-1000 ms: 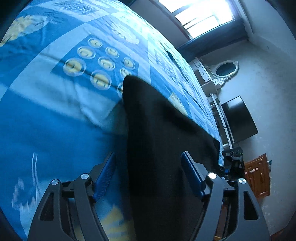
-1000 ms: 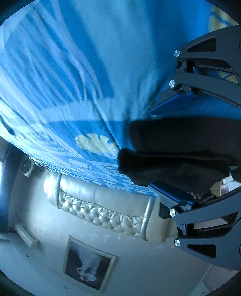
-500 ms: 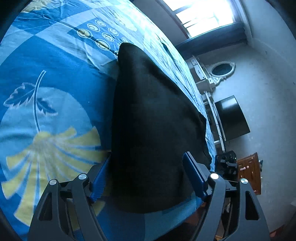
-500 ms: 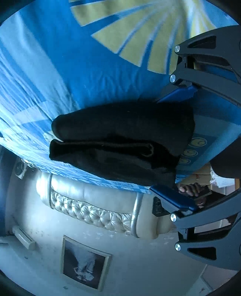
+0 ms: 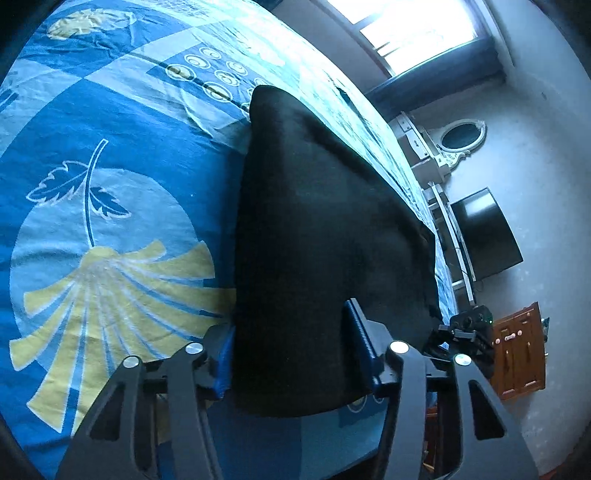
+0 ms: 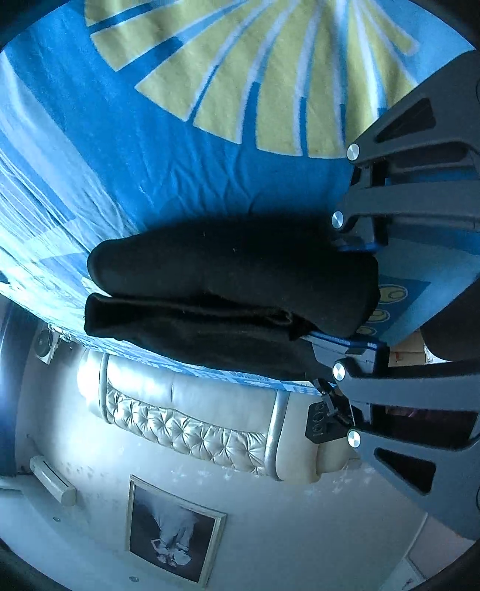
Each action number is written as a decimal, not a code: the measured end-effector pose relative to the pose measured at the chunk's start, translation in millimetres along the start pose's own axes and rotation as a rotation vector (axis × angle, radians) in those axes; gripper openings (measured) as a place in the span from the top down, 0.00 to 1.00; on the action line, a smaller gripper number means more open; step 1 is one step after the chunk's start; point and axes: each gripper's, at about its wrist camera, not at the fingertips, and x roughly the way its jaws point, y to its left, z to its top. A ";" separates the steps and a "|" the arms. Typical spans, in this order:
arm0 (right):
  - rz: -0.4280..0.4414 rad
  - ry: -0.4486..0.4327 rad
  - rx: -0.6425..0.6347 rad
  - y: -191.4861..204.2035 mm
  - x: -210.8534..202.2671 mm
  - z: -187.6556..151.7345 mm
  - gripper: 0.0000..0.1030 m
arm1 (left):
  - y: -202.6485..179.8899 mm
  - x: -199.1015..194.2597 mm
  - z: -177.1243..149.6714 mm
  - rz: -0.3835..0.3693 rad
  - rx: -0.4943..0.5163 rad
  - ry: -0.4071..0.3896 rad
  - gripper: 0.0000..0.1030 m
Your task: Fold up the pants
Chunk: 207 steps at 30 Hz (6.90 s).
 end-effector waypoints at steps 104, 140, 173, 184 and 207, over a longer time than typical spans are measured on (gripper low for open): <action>-0.006 0.166 -0.165 11.7 11.9 84.7 0.76 | 2.0 30.7 56.3 -0.108 0.158 0.101 0.63; 0.014 0.145 -0.125 4.3 43.0 149.4 0.29 | 1.9 70.8 121.5 -0.016 0.226 0.052 0.22; 0.047 0.108 -0.080 -25.1 40.1 152.4 0.68 | 4.2 72.9 122.0 0.024 0.292 0.008 0.60; 0.093 0.081 -0.055 -33.1 30.9 154.6 0.66 | 13.4 69.0 120.6 -0.048 0.252 0.004 0.47; 0.174 -0.006 -0.028 -40.4 -18.4 125.0 0.39 | 9.5 48.9 94.5 -0.073 0.274 0.002 0.22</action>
